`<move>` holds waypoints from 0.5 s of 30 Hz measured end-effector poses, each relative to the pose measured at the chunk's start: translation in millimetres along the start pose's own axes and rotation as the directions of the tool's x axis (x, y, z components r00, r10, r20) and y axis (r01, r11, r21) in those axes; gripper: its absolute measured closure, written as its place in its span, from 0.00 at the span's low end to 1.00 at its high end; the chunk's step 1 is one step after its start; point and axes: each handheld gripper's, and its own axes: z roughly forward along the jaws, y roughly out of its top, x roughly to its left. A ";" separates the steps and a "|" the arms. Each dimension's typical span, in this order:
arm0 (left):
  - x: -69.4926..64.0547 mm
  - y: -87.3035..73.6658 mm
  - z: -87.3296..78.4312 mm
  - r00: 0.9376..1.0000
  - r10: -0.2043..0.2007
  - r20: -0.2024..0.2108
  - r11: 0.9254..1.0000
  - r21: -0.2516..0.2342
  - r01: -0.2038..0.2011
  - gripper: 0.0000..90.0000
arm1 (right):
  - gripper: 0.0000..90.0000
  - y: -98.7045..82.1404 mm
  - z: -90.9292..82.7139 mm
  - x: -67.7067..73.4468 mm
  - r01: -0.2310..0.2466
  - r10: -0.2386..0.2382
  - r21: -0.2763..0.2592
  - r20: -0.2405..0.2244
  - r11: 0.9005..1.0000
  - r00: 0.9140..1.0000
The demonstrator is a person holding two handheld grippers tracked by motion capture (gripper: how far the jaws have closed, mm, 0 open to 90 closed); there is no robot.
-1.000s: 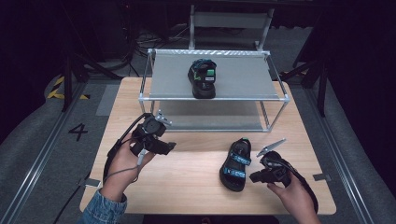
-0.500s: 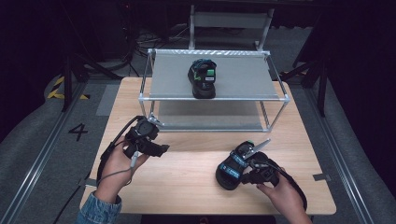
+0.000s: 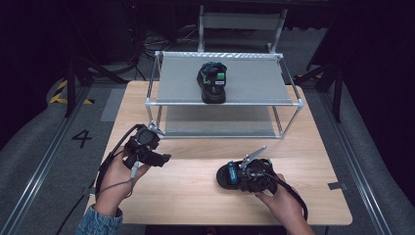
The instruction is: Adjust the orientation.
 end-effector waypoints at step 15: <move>0.0 -2.2 1.5 1.000 0.000 -0.001 1.000 0.016 0.000 0.44 | 0.76 -26.2 -96.4 -16.3 -0.067 0.081 -0.235 0.050 0.970 0.995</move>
